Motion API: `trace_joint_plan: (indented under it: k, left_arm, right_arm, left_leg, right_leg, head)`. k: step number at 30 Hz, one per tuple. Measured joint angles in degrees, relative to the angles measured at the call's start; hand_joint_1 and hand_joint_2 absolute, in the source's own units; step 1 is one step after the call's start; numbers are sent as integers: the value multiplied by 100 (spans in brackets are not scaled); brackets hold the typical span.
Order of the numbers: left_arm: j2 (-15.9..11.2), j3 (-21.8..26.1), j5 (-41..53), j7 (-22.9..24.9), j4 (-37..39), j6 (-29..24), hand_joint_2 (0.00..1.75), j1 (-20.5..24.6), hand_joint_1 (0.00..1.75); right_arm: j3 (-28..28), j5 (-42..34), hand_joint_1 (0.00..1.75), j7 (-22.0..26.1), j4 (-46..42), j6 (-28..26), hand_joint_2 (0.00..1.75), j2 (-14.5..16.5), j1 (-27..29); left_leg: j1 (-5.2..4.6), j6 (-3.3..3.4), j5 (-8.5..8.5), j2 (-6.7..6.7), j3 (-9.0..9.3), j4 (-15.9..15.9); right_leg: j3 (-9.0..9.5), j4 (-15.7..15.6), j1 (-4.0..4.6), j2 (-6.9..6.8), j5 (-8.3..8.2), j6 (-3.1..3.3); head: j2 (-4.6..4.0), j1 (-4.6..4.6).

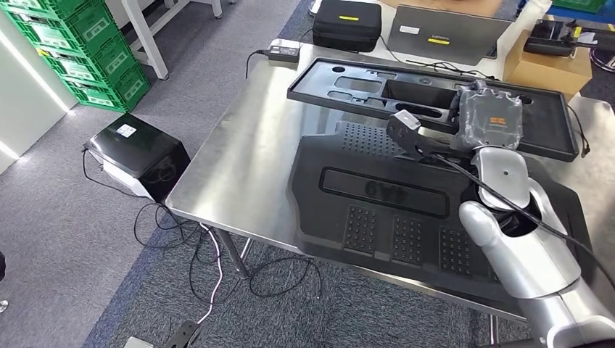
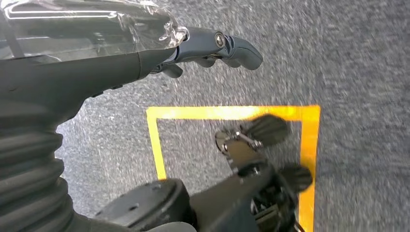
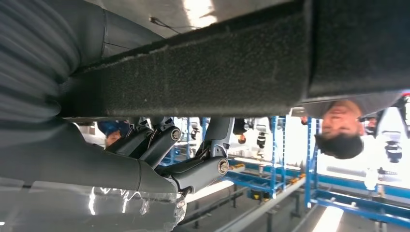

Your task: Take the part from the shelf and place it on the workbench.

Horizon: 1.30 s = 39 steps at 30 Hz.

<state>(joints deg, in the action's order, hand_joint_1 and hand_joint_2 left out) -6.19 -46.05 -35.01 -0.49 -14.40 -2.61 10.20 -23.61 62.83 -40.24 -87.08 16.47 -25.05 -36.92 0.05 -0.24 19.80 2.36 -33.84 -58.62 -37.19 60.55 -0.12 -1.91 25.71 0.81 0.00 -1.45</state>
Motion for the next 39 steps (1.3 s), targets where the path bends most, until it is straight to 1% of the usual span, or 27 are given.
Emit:
trace_joint_plan:
  k: [1,3,5,7,9,10,11,12,14,15,16,17,19,21,22,24,25,26,27,29,30,31,32,34,36,37,39]
  left_arm:
    - [0,0,-14,15,0,50,175,-7,0]
    - [-1,0,-22,53,1,102,175,-25,0]
    - [-1,1,-22,75,1,115,175,-31,0]
    - [-1,1,-24,80,1,123,175,-36,0]
    - [-2,1,-45,92,2,134,175,-53,0]
    - [-2,1,-63,99,2,145,175,-61,0]
    - [-2,2,-80,106,2,167,175,-66,0]
    - [-2,3,-93,109,2,195,175,-67,0]
    - [-2,6,-100,120,2,260,175,-63,0]
    - [-2,8,-100,128,2,289,175,-61,0]
    - [-2,9,-101,140,2,312,175,-60,0]
    - [-2,10,-103,150,2,335,175,-58,0]
    - [-2,14,-121,160,2,384,175,-48,0]
    - [-2,19,-143,163,2,434,175,-34,0]
    - [-2,21,-146,169,2,445,175,-31,0]
    - [-2,22,-147,191,3,453,175,-43,0]
    - [-2,22,-147,199,3,455,175,-51,0]
    - [-2,22,-147,204,4,455,175,-58,0]
    - [-2,22,-146,204,4,455,175,-59,0]
    - [-3,22,-144,203,4,452,175,-55,0]
    - [-4,22,-142,203,4,451,175,-50,0]
    - [-7,22,-140,203,4,450,175,-47,0]
    - [-9,22,-138,206,4,450,175,-46,0]
    - [-11,22,-131,217,4,451,175,-44,0]
    - [-10,22,-122,227,3,451,175,-39,0]
    - [-9,22,-119,228,2,452,175,-37,0]
    - [-9,22,-118,231,3,452,175,-45,0]
  right_arm:
    - [9,7,175,-1,-1,-4,175,-2,-2]
    - [25,20,175,-1,-2,-5,175,-5,-1]
    - [37,26,175,-1,-5,-5,175,-8,-3]
    - [43,28,175,-1,-7,-5,175,-8,-9]
    - [44,18,175,-1,-6,-2,175,-7,-4]
    - [44,7,175,-1,-6,2,175,-6,1]
    - [44,-3,175,-1,-6,5,175,-5,6]
    - [44,-13,175,-1,-6,7,175,-5,9]
    - [44,-18,175,-1,-6,-3,175,-5,8]
    - [44,-17,175,-2,-6,-10,175,-4,5]
    - [44,-14,175,-2,-6,-17,175,-4,2]
    - [44,-11,175,-1,-6,-20,175,-4,2]
    - [46,-10,175,0,-6,-21,175,-8,5]
    - [49,-11,175,0,-6,-20,175,-18,-4]
    - [50,-12,175,0,-6,-20,175,-22,-10]
    - [50,-13,175,0,-4,-20,175,-24,-9]
    - [49,-15,175,0,-3,-18,175,-24,3]
    - [49,-16,175,0,-1,-15,175,-24,14]
    - [49,-19,175,0,0,-12,175,-24,21]
    - [50,-26,175,0,1,-7,175,-24,23]
    - [50,-32,175,0,1,-6,175,-23,22]
    - [50,-38,175,-1,1,-5,175,-23,24]
    - [50,-42,175,-1,1,-5,175,-22,26]
    - [50,-46,175,-1,-1,-7,175,-22,25]
    - [50,-44,175,-1,-4,-10,175,-22,6]
    - [50,-43,175,-1,-5,-11,175,-22,-6]
    - [46,-44,175,-1,-6,-9,175,-19,-16]
  left_leg:
    - [-11,-24,13,28,5,-6]
    - [-17,-72,30,88,19,-5]
    - [-2,-129,148,32,-4,-147]
    - [14,-177,469,-114,-226,-691]
    - [16,-202,791,-178,-598,-1451]
    - [17,-208,842,-185,-730,-1696]
    - [20,-209,757,-188,-752,-1696]
    - [25,-203,573,-197,-669,-1473]
    - [46,-181,134,-322,-328,-667]
    - [56,-167,15,-395,-199,-347]
    - [60,-154,-34,-453,-126,-158]
    - [52,-134,-19,-471,-110,-102]
    - [49,-71,-42,-402,-91,-45]
    - [60,7,-80,-329,-54,29]
    - [63,32,-92,-294,-39,54]
    - [46,54,-92,-224,-35,58]
    - [40,56,-86,-188,-35,54]
    - [37,52,-79,-149,-35,47]
    - [38,42,-67,-115,-33,36]
    - [42,2,-27,-54,-22,4]
    - [32,-25,-3,-29,-22,-23]
    - [21,-54,14,-7,-22,-40]
    - [10,-82,26,15,-23,-50]
    - [11,-143,43,66,-12,-51]
    - [33,-202,179,22,-47,-218]
    - [42,-222,329,-34,-136,-454]
    - [48,-230,701,-139,-475,-1206]
  right_leg:
    - [60,-132,27,-38,-11,31]
    - [59,-158,41,30,-4,86]
    - [79,-189,19,92,-18,142]
    - [100,-208,3,146,-24,199]
    - [101,-198,10,222,-16,230]
    - [101,-190,11,266,-12,235]
    - [102,-182,10,316,-8,236]
    - [107,-172,8,367,-3,234]
    - [112,-147,10,465,15,212]
    - [104,-131,10,505,21,193]
    - [90,-120,8,541,22,171]
    - [74,-118,-2,575,17,143]
    - [60,-123,-27,619,13,78]
    - [-19,67,-26,505,150,23]
    - [-130,321,-32,411,297,3]
    - [-484,1073,-53,279,635,-34]
    - [-629,1364,-68,255,720,-48]
    - [-686,1470,-81,242,702,-58]
    - [-618,1324,-90,228,573,-64]
    - [-241,573,-91,107,215,-72]
    - [-75,225,-76,39,100,-56]
    - [24,11,-60,-7,55,-29]
    - [51,-64,-42,-22,69,1]
    - [39,-70,-25,65,65,79]
    - [52,-91,-27,131,52,147]
    - [61,-101,-30,160,44,177]
    - [63,-100,-14,230,45,213]
  head:
    - [0,-1]
    - [0,18]
    - [0,48]
    - [0,101]
    - [0,154]
    - [0,171]
    - [0,184]
    - [0,197]
    - [0,226]
    - [0,233]
    - [0,229]
    - [0,226]
    - [0,215]
    - [0,171]
    - [0,137]
    - [0,71]
    - [0,55]
    - [0,40]
    - [0,25]
    - [0,-13]
    - [0,-33]
    - [0,-39]
    - [0,-32]
    - [0,7]
    - [0,46]
    - [0,73]
    - [0,147]
